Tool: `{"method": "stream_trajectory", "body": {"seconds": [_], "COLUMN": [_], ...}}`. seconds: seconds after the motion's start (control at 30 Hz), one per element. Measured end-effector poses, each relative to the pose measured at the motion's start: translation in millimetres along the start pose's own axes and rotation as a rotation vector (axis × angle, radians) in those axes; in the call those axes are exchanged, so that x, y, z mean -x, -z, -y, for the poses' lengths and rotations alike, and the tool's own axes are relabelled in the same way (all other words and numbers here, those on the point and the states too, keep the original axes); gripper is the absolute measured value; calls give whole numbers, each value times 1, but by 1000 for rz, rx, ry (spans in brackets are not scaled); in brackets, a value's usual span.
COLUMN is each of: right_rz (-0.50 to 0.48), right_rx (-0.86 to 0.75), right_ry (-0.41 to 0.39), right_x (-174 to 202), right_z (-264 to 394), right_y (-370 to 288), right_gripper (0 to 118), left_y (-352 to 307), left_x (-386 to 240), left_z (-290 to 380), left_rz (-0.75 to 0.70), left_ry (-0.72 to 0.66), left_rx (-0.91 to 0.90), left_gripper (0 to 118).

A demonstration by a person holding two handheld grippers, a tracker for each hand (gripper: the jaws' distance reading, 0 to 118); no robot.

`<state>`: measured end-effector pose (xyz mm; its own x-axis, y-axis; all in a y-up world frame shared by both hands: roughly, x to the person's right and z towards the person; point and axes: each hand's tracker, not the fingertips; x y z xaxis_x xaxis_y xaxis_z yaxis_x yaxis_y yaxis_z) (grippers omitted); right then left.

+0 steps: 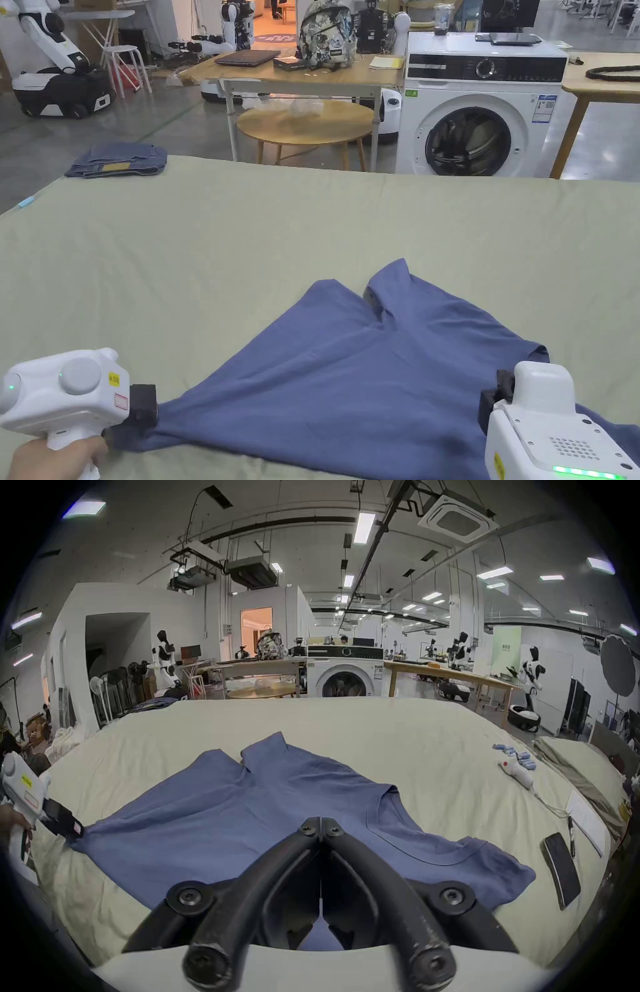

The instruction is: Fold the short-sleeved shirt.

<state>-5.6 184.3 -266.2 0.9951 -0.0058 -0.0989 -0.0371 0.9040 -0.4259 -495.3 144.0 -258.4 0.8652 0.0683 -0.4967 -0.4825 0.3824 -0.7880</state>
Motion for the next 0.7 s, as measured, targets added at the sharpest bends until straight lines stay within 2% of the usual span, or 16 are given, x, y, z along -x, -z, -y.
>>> {"method": "stream_trajectory", "body": {"seconds": [0.13, 0.23, 0.3, 0.37, 0.43, 0.57, 0.7], "right_rz": [0, 0, -2, -6, -13, -35, -65], "right_rx": [13, 18, 26, 33, 43, 75, 153], "right_ry": [-5, -8, -15, -18, -22, -35, -77], "right_x": [0, 0, 2, 2, 4, 2, -15], "right_z": [2, 3, 3, 3, 4, -10, -44], "right_y": [3, 6, 6, 10, 15, 33, 92], "right_gripper": [0, 0, 0, 0, 0, 0, 0], "left_y": [-6, 2, 3, 4, 9, 9, 0], "left_x": [-12, -9, -7, -6, -4, 1, 11], "left_z": [14, 8, 5, 4, 2, 8, 12], "left_rz": [-25, -33, -30, -4, 39, 35, 93], "left_ry": [4, 42, 43, 48, 49, 83, 46], "left_rx": [-50, -74, -84, -89, -92, -113, -135], "left_gripper": [61, 42, 24, 0, 0, 0, 0]}}
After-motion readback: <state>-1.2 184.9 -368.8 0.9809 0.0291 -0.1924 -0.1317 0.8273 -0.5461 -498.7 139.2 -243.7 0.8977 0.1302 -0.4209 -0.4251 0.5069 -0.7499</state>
